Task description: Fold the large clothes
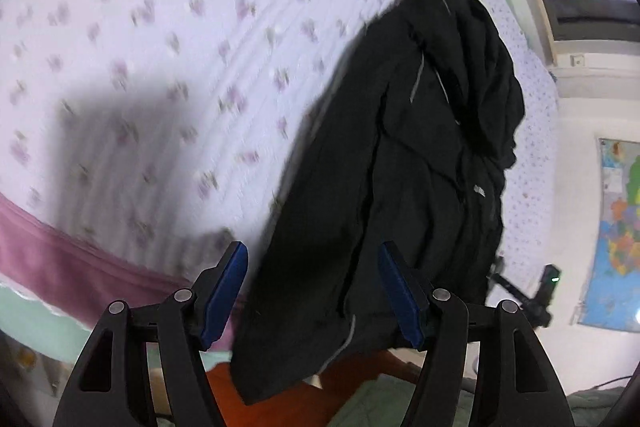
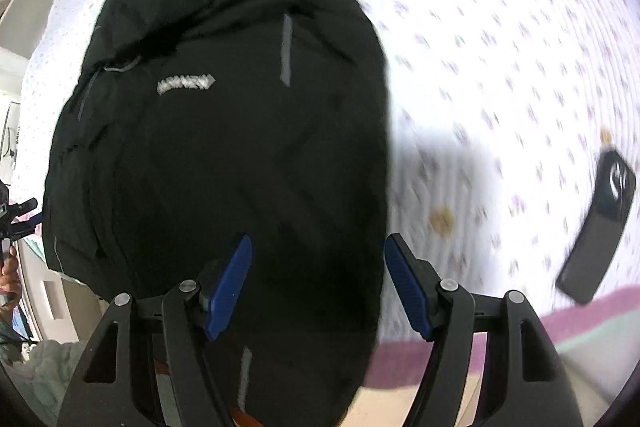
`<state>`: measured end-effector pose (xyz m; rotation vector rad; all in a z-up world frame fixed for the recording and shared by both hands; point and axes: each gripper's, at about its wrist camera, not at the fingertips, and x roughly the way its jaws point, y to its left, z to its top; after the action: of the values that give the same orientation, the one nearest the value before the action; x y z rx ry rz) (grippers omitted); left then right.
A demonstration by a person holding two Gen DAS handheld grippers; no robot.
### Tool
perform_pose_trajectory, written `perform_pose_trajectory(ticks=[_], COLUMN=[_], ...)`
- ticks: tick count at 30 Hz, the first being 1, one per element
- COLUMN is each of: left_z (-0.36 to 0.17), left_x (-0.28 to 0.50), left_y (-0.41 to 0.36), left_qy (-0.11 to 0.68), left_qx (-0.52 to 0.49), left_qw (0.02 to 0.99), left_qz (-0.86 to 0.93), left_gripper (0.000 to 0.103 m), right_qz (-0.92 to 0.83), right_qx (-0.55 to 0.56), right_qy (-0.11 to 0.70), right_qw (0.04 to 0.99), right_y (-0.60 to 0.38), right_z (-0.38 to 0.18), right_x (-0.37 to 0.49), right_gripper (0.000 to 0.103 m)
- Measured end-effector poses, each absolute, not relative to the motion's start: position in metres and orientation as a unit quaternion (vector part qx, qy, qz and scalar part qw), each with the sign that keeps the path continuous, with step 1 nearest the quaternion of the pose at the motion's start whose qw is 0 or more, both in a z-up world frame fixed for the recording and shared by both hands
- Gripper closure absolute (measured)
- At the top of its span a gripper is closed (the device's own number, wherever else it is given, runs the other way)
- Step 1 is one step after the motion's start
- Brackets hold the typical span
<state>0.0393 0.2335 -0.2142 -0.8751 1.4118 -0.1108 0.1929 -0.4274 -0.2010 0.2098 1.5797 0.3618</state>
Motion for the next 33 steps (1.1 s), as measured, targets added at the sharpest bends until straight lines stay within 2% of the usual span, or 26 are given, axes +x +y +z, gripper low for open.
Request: perform_pose_trajectory(ticks=[9,10,12,18,21,23,25,28,29,30,31,32,33], left_z=[-0.238,-0.236,-0.229,-0.174,-0.182,-0.194,-0.205,-0.216,-0.218,-0.219,-0.218,-0.218,-0.212], left_x=[0.036,0.037,0.040,0.056,0.067,0.066,0.058,0.042,0.040,0.038,0.039,0.041,0.043], left_y=[0.208,0.204,0.196,0.162,0.144,0.133,0.129,0.126,0.129,0.131,0.133,0.140,0.142], left_qy=[0.644,0.646,0.639,0.549,0.582,0.610,0.632,0.657,0.661,0.662,0.662,0.660,0.654], left_qx=[-0.389,-0.383,-0.386,-0.447,-0.411,-0.397,-0.388,-0.375,-0.371,-0.369,-0.364,-0.362,-0.360], left_qw=[0.655,0.657,0.659,0.667,0.669,0.658,0.646,0.636,0.636,0.638,0.643,0.645,0.653], left_qz=[-0.067,-0.067,-0.090,-0.230,-0.211,-0.195,-0.181,-0.154,-0.144,-0.136,-0.129,-0.129,-0.125], left_gripper=[0.034,0.034,0.035,0.034,0.034,0.034,0.034,0.034,0.037,0.064,0.082,0.092,0.092], right_qz=[0.153,0.158,0.186,0.268,0.262,0.246,0.232,0.229,0.228,0.231,0.235,0.243,0.249], right_qx=[0.194,0.203,0.232,0.280,0.246,0.223,0.211,0.217,0.214,0.213,0.221,0.239,0.254], right_qy=[0.733,0.733,0.726,0.674,0.694,0.718,0.737,0.756,0.761,0.765,0.766,0.762,0.757], right_qw=[0.633,0.630,0.621,0.629,0.624,0.612,0.599,0.573,0.568,0.562,0.556,0.551,0.548], right_y=[-0.454,-0.453,-0.450,-0.435,-0.424,-0.419,-0.412,-0.408,-0.407,-0.406,-0.403,-0.403,-0.405], right_z=[-0.240,-0.242,-0.238,-0.194,-0.202,-0.215,-0.226,-0.240,-0.243,-0.244,-0.243,-0.241,-0.240], right_x=[0.147,0.146,0.146,0.159,0.157,0.147,0.136,0.121,0.119,0.122,0.128,0.133,0.136], right_gripper=[0.031,0.037,0.060,0.060,0.059,0.053,0.040,0.038,0.038,0.038,0.044,0.055,0.078])
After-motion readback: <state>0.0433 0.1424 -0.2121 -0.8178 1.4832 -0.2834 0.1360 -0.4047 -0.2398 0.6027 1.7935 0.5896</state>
